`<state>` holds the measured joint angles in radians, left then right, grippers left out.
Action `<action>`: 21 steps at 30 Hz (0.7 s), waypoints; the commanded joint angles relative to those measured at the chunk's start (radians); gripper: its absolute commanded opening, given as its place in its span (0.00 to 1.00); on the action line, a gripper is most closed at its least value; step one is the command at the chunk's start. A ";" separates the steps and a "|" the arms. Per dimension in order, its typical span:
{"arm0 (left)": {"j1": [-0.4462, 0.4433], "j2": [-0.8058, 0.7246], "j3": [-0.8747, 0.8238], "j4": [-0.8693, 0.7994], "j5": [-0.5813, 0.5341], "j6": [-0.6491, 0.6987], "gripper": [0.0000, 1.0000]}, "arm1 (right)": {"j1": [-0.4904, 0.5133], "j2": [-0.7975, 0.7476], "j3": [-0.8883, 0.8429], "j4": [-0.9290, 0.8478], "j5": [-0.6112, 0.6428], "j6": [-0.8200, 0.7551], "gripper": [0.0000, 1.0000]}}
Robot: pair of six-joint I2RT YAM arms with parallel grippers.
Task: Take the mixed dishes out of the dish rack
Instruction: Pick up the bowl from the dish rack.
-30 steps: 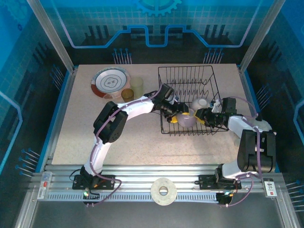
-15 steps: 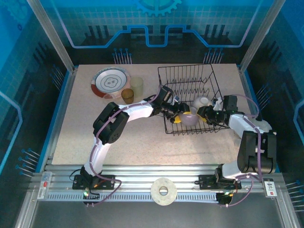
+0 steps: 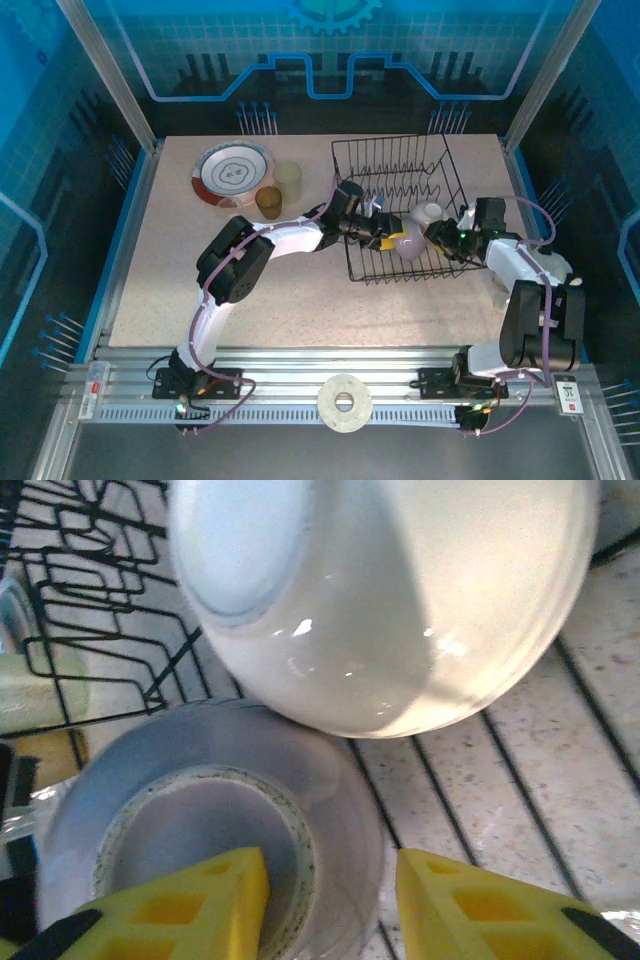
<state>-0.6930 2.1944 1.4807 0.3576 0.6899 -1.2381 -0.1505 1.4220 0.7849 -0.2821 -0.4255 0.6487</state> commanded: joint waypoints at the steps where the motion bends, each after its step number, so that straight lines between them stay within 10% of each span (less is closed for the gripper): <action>1: -0.025 -0.004 0.006 0.167 0.022 -0.060 0.33 | 0.023 0.016 -0.004 -0.130 -0.053 -0.007 0.42; 21: -0.040 0.090 0.013 0.377 0.007 -0.174 0.02 | 0.026 0.017 0.061 -0.180 -0.039 -0.021 0.42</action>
<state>-0.6960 2.2627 1.4765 0.6601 0.6941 -1.3724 -0.1520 1.4261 0.8310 -0.3664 -0.3664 0.6540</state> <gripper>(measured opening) 0.149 0.415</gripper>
